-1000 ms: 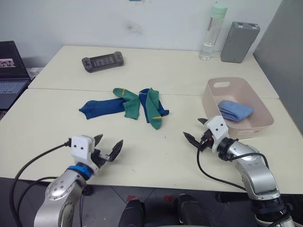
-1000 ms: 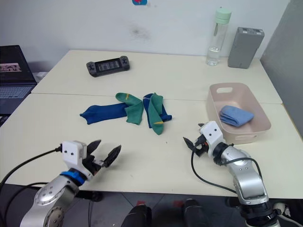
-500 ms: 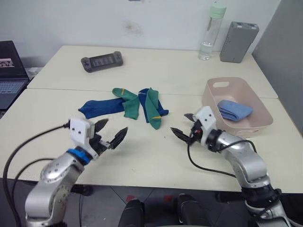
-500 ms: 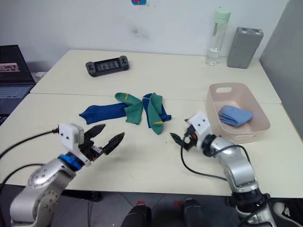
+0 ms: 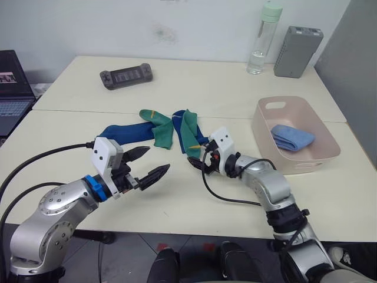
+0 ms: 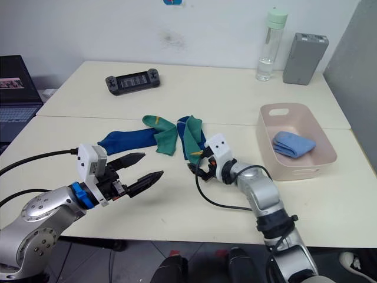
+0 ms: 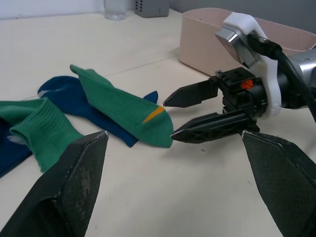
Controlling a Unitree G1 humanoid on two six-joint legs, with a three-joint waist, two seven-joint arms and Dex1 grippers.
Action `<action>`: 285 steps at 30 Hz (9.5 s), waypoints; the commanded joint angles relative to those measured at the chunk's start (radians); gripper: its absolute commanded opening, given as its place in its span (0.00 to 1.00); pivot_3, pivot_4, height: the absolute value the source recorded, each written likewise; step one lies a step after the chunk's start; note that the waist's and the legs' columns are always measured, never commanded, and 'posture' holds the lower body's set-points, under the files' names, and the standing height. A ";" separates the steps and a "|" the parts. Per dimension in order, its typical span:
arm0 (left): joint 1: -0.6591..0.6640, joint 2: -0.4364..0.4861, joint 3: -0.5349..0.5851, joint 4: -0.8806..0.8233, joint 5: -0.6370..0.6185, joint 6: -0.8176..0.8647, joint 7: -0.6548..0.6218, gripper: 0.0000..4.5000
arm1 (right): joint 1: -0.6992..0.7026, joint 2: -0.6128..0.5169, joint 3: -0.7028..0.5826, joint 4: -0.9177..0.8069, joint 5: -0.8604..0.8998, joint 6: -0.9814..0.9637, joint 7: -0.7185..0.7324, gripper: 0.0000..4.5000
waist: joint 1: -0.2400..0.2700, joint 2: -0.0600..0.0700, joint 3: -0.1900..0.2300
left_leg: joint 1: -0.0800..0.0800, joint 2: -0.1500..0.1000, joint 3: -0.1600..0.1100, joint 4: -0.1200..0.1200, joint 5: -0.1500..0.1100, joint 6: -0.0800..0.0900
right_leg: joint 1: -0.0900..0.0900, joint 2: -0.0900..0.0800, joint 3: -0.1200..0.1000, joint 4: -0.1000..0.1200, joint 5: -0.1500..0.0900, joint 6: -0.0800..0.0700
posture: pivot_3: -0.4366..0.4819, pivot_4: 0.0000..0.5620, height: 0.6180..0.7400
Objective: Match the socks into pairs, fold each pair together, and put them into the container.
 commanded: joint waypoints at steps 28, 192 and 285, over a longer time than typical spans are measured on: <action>0.004 0.048 0.037 -0.025 -0.050 0.019 -0.008 1.00 | -0.042 -0.592 0.137 -0.193 -0.073 -0.561 0.662 0.01 | 0.000 0.000 0.001 | -0.001 0.000 0.000 -0.001 0.000 0.000 | 0.000 0.000 0.000 -0.003 -0.001 0.000 | 0.48 0.27 1.00; -0.080 0.162 -0.265 0.255 0.234 0.064 -0.368 0.00 | 0.160 -0.596 0.083 -0.210 -0.082 -0.417 0.486 0.00 | 0.004 0.000 0.001 | -0.003 0.001 0.005 0.000 0.000 0.001 | 0.002 -0.001 0.002 -0.014 0.005 0.004 | 0.48 0.27 1.00; -0.138 0.193 -0.045 0.147 -0.279 0.354 -0.328 1.00 | -0.109 -0.294 0.138 -0.061 0.059 -0.101 0.556 0.30 | 0.002 0.000 0.001 | -0.001 0.000 0.000 0.001 0.000 0.001 | 0.000 0.000 -0.001 -0.002 0.003 0.000 | 0.48 0.27 1.00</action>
